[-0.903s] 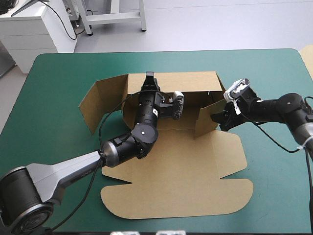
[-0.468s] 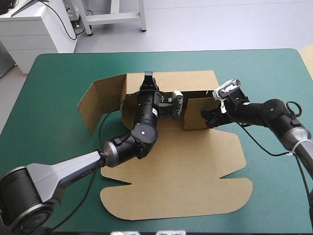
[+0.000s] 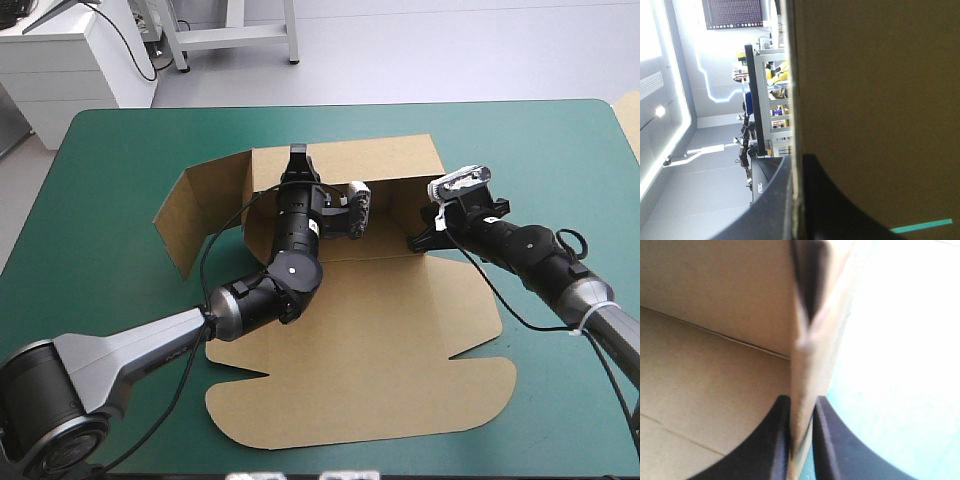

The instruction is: Fold the box

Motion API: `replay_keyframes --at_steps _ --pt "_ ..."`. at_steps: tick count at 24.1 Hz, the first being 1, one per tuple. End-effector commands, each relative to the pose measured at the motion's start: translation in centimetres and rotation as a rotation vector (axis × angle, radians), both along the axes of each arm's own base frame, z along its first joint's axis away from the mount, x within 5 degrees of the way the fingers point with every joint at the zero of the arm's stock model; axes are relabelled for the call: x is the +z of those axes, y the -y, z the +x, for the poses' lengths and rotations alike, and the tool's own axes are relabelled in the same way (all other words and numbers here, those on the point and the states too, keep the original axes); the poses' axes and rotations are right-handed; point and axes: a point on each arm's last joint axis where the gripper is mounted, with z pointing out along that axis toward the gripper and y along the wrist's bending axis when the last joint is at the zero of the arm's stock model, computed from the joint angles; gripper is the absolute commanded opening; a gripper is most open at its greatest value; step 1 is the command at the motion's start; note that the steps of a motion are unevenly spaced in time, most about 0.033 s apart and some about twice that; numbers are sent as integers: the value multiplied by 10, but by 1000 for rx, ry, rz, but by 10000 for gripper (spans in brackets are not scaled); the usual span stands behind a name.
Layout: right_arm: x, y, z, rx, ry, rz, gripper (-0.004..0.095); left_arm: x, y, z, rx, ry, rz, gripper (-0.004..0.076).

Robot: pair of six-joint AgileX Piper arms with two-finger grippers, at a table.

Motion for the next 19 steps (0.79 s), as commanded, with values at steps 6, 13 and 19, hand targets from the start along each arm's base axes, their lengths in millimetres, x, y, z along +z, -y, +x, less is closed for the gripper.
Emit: replay_keyframes --at_steps 6,13,19 --pt "23 0 -3 -6 82 14 -21 35 -4 -5 -15 119 -37 -8" --pt "23 2 -2 -20 90 7 -21 37 -4 -5 -19 133 -22 57" --pt "25 8 3 -122 116 39 -19 36 1 -8 -54 124 -44 533"
